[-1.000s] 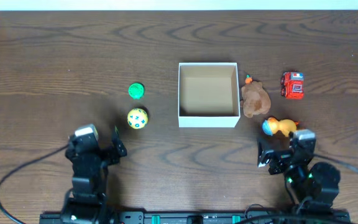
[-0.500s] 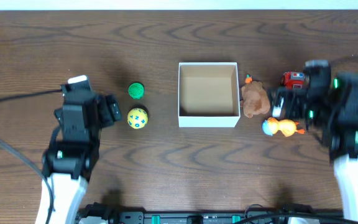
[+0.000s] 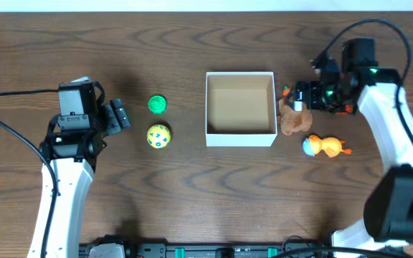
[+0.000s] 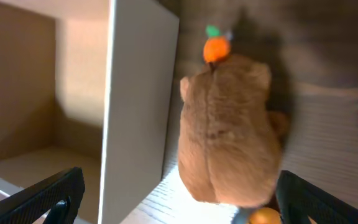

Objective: Pack container
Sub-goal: 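Reach the right gripper to the brown plush bear and grasp it, then carry the bear left into the white box and release it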

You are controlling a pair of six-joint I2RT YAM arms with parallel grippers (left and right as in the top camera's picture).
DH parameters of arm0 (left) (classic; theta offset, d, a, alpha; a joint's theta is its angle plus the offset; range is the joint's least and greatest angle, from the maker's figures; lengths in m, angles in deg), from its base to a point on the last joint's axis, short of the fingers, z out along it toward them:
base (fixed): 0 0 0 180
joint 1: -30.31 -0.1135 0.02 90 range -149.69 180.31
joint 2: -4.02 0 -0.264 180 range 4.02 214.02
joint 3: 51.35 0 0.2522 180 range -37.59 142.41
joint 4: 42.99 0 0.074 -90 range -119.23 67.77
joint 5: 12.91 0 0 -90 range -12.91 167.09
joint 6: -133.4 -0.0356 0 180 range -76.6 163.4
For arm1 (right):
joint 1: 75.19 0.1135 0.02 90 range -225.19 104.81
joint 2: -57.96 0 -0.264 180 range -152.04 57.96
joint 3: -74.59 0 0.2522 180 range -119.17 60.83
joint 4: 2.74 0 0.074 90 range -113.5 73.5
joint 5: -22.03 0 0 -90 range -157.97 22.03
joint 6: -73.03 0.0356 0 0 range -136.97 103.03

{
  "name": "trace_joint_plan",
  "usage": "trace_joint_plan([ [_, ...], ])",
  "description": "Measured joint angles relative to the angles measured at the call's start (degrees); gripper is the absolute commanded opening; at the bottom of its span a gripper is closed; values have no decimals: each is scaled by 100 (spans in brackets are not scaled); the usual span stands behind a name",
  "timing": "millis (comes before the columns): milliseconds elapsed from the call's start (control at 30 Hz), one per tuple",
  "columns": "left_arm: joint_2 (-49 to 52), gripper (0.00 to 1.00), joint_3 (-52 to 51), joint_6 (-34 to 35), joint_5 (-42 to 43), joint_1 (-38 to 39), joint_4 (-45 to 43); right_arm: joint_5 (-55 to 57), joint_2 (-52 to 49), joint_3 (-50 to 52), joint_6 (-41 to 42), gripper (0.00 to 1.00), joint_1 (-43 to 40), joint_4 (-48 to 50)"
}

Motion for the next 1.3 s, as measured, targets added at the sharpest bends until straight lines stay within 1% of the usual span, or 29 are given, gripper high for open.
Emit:
trace_joint_plan([
  [167,90,98,0,0,72,-35,20,671,-498,0,409,99,205,170],
  [233,114,98,0,0,94,-35,57,879,-662,0,501,96,299,280],
  [267,122,98,0,0,94,-35,94,994,-782,0,544,91,352,354],
  [300,136,98,0,0,96,-35,136,1093,-887,0,592,81,407,420],
  [333,149,98,-2,0,98,-35,179,1185,-973,0,682,68,444,470],
  [367,157,98,0,0,101,-35,205,1259,-1038,0,719,62,466,511],
  [433,173,98,0,0,103,-35,334,1340,-1141,-2,855,57,492,560],
  [467,173,98,0,0,107,-35,420,1351,-1156,-4,874,53,494,568],
  [500,175,98,0,0,114,-35,492,1360,-1161,-15,927,46,494,564],
  [533,175,98,-2,0,114,-35,549,1357,-1161,-24,931,43,494,564],
  [600,175,98,-2,0,116,-35,658,1366,-1161,-35,990,35,496,560],
  [733,175,98,-2,0,116,-35,745,1416,-1091,-37,1062,29,509,562],
  [800,175,98,0,0,116,-35,743,1506,-931,-37,1060,24,520,535],
  [867,175,98,0,0,116,-35,743,1537,-627,-37,1062,14,557,490],
  [1033,175,98,-2,0,116,-35,743,1537,785,-114,1110,2,1005,638],
  [1100,175,98,0,0,118,-35,743,1519,1344,-214,1143,1,1325,857],
  [1167,175,98,-2,0,116,-35,743,1491,1694,-302,1211,1,1622,1064],
  [1233,175,98,0,0,116,-35,743,1499,1838,-339,1366,1,1882,1220],
  [1300,175,98,-2,0,116,-35,743,1545,1777,-343,1676,1,2124,1259],
])
